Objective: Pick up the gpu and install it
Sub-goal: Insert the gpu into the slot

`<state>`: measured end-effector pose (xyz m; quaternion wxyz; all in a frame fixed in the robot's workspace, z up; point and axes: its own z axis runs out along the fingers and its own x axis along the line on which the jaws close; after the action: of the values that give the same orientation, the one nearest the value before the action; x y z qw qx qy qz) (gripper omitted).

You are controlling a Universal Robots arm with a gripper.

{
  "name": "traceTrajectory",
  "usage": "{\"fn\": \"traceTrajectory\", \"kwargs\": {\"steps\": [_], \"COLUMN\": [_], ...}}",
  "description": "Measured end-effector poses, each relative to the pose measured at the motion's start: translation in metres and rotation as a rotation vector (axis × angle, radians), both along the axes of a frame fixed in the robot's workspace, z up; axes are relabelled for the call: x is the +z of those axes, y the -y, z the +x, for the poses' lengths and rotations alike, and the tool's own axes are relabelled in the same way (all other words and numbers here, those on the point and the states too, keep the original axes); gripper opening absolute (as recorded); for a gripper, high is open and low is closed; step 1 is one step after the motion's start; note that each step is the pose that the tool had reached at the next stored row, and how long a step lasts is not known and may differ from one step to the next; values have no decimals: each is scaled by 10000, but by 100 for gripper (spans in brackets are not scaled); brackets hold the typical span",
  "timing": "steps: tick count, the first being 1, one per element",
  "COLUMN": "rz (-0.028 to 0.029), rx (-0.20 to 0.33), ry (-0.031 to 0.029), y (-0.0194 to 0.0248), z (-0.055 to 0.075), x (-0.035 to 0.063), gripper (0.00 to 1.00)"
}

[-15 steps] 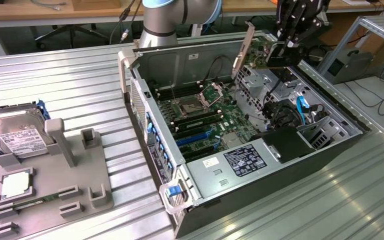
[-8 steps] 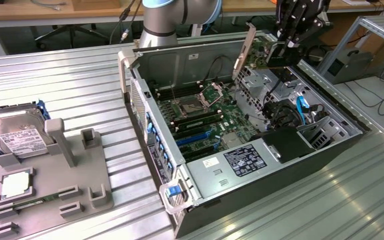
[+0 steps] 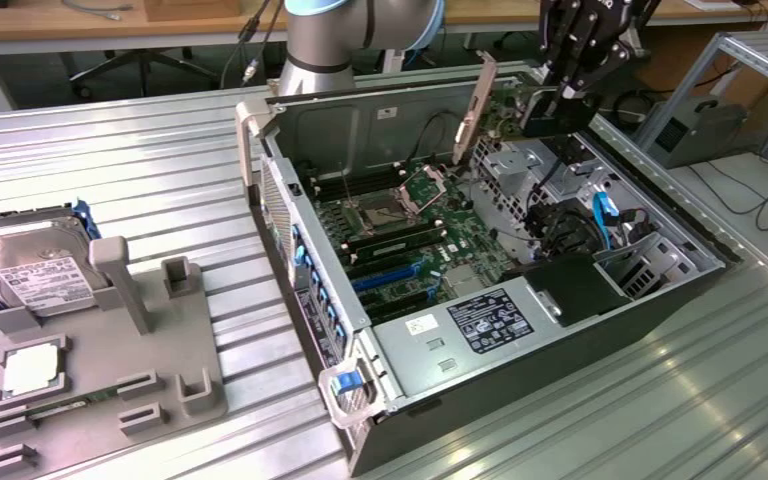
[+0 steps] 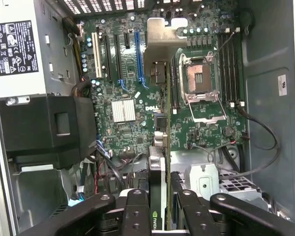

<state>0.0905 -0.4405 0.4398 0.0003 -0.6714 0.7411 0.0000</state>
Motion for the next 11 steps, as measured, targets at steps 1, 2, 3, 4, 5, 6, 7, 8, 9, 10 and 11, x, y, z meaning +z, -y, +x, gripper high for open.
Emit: {"fn": "traceTrajectory", "kwargs": {"steps": [1, 2, 3, 4, 5, 6, 7, 8, 9, 10, 11], "rz": [0, -1, 0, 0, -1, -2, -1, -1, -2, -2, 0], "rx": [1, 1, 1, 2, 3, 5, 7, 10, 14, 19, 27], "ry": [0, 0, 0, 0, 0, 0, 0, 0, 0, 0, 2], "y": [0, 0, 0, 0, 0, 0, 0, 0, 0, 0, 0], "z": [-12, -40, -57, -72, -90, -112, -135, -156, -179, -205, -244], "x": [-7, -30, -47, -61, -75, -89, -103, -116, -129, -142, -159], "gripper": [27, 27, 27, 27, 27, 27, 27, 27, 27, 27, 27]}}
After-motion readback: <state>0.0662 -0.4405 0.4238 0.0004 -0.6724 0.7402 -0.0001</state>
